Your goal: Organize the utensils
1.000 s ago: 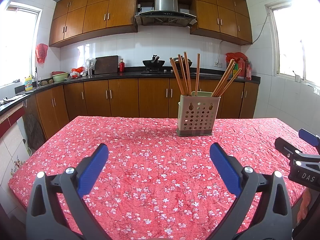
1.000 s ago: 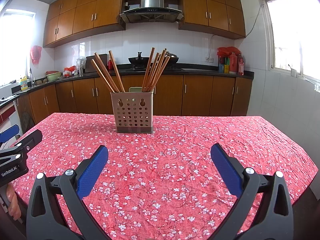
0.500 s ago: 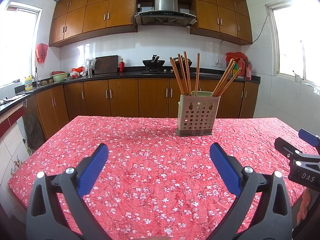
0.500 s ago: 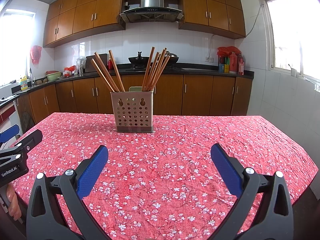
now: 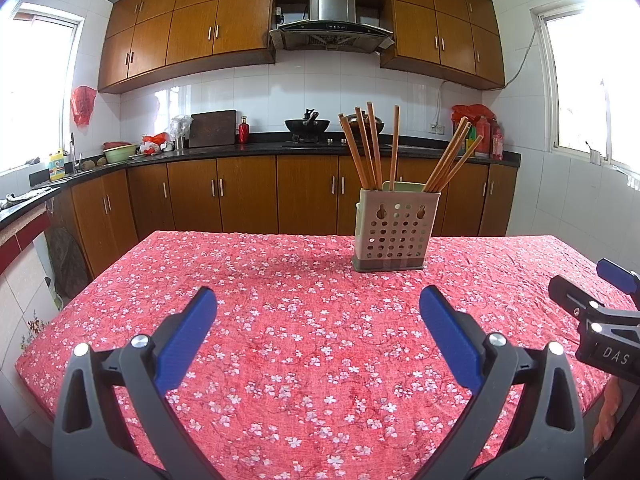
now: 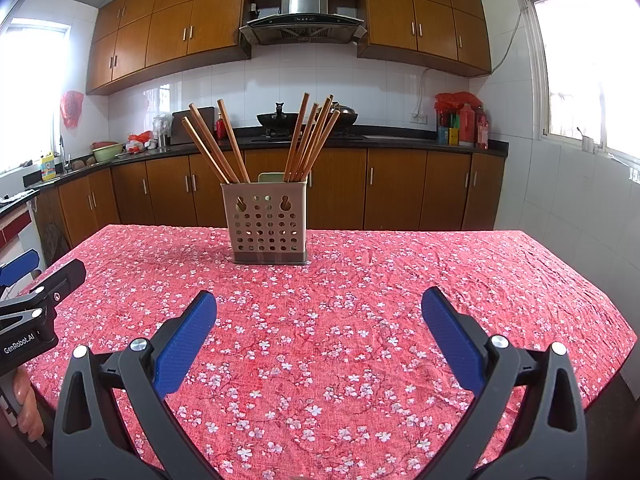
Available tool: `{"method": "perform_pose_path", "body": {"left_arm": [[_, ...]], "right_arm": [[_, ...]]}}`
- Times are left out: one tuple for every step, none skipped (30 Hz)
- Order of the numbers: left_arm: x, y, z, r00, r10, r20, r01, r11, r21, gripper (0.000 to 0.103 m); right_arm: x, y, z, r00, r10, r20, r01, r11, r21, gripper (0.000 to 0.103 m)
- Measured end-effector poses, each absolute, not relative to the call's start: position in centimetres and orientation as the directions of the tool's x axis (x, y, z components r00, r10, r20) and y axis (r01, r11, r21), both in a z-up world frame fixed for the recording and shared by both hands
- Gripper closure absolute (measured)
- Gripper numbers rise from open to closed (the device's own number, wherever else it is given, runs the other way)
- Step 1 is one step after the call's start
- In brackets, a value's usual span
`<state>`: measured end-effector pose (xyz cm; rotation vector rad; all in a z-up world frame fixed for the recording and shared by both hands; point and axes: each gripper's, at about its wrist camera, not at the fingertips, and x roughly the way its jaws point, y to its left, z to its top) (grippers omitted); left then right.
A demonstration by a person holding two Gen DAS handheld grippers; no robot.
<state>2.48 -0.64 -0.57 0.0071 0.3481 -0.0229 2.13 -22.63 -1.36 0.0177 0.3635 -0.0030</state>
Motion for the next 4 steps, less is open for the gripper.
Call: {"method": "perform_pose_path", "body": {"left_arm": [[2.46,-0.7,-0.61,0.94,-0.021,-0.342,0.023,1.0,0.002,0.004],[2.48,-0.66,-0.71,0.939,-0.023,-0.343,0.024,1.0,0.001,0.004],[2.5,-0.61,-0.76,0.939,-0.023,-0.343,0.025,1.0,0.0,0.004],[2.5,-0.61,-0.8,0.939,-0.023,-0.344,0.025,1.0,-0.001,0.004]], "right_arm": [[2.15,-22.66,-1.34,0.935,0.0,-0.356,0.006,1.0,0.017,0.002],[2.13,-22.63,-1.35,0.935,0.0,-0.356,0.006,1.0,0.017,0.002],[2.19,-22.72,-1.3,0.935,0.0,-0.356,0.006,1.0,0.017,0.002],[2.19,-22.73,-1.29,0.935,0.0,-0.356,0.006,1.0,0.017,0.002]]}}
